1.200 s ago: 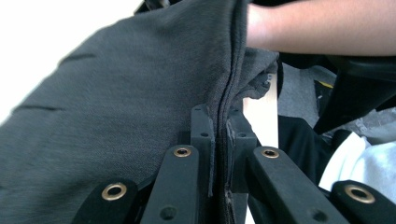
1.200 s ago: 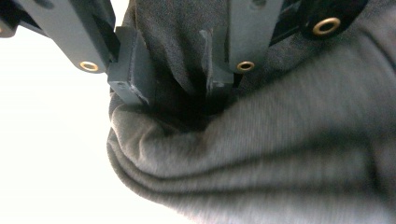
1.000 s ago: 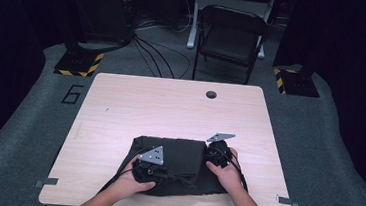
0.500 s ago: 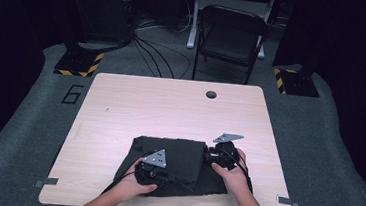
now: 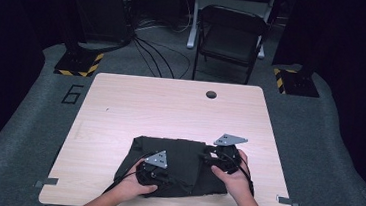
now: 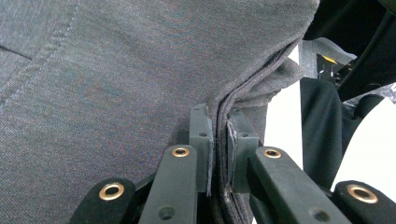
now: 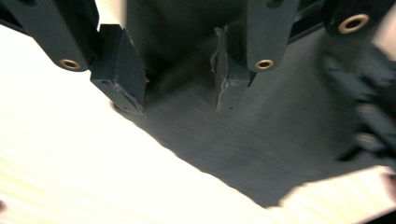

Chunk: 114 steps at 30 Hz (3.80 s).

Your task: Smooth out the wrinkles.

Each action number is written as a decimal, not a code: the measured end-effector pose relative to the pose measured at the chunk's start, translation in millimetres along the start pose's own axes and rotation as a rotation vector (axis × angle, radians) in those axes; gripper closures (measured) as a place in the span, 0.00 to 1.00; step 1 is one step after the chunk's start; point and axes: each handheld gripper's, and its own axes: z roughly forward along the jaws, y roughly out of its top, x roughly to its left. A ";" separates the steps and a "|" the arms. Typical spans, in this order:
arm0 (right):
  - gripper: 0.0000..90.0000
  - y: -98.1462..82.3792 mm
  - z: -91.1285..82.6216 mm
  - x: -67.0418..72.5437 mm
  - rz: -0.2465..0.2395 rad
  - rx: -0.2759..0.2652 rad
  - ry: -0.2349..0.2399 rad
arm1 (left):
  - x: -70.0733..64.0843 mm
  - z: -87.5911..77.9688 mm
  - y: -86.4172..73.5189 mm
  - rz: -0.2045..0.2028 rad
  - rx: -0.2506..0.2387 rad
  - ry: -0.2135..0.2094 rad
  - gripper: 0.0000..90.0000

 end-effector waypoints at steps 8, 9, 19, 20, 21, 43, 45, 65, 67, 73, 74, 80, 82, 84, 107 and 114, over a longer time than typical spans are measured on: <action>0.56 4.7 9.1 21.2 -0.094 0.016 0.053 | 1.2 2.0 -3.6 -0.007 0.013 -0.003 0.92; 0.55 3.4 9.8 23.1 -0.094 0.026 0.058 | 0.5 3.0 -4.4 -0.010 0.012 0.002 0.92; 0.53 -14.2 7.7 28.3 -0.115 0.052 0.059 | -5.5 0.2 -6.2 -0.004 0.045 -0.002 0.86; 0.53 -14.2 7.7 28.3 -0.115 0.052 0.059 | -5.5 0.2 -6.2 -0.004 0.045 -0.002 0.84; 0.53 -15.7 10.0 29.4 -0.120 0.067 0.050 | -6.6 -0.6 -6.6 -0.005 0.041 0.008 0.81; 0.51 -23.6 29.2 23.9 -0.128 0.112 0.046 | 28.2 -64.0 -17.1 -0.114 -0.040 0.294 0.53; 0.51 -23.7 29.7 23.7 -0.126 0.119 0.052 | 30.4 -63.9 -19.0 -0.123 -0.048 0.297 0.53; 0.50 -29.9 45.2 21.1 -0.117 0.141 0.038 | 41.0 -48.1 -32.1 -0.078 -0.011 0.323 0.57; 0.50 -30.0 44.8 20.7 -0.118 0.143 0.040 | 40.5 -47.0 -32.5 -0.078 -0.020 0.332 0.56; 0.50 -29.8 43.8 17.7 -0.107 0.150 0.066 | 39.8 -48.4 -32.7 -0.083 -0.014 0.321 0.56; 0.50 -29.8 43.8 17.7 -0.107 0.150 0.066 | 39.8 -48.4 -32.7 -0.083 -0.014 0.321 0.56; 0.49 -29.2 44.9 16.0 -0.109 0.142 0.066 | 38.8 -49.1 -34.1 -0.092 -0.026 0.326 0.55; 0.49 -29.2 45.0 15.4 -0.108 0.139 0.069 | 39.4 -49.5 -34.6 -0.103 -0.030 0.312 0.55; 0.49 -29.2 44.8 15.1 -0.105 0.143 0.075 | 40.1 -49.0 -35.3 -0.107 -0.042 0.315 0.55; 0.47 -27.1 41.0 15.7 -0.097 0.141 0.069 | 34.4 -51.8 -36.4 -0.116 -0.060 0.299 0.48; 0.45 -23.5 31.8 16.6 -0.078 0.114 0.072 | 35.8 -59.4 -33.7 -0.146 -0.080 0.284 0.48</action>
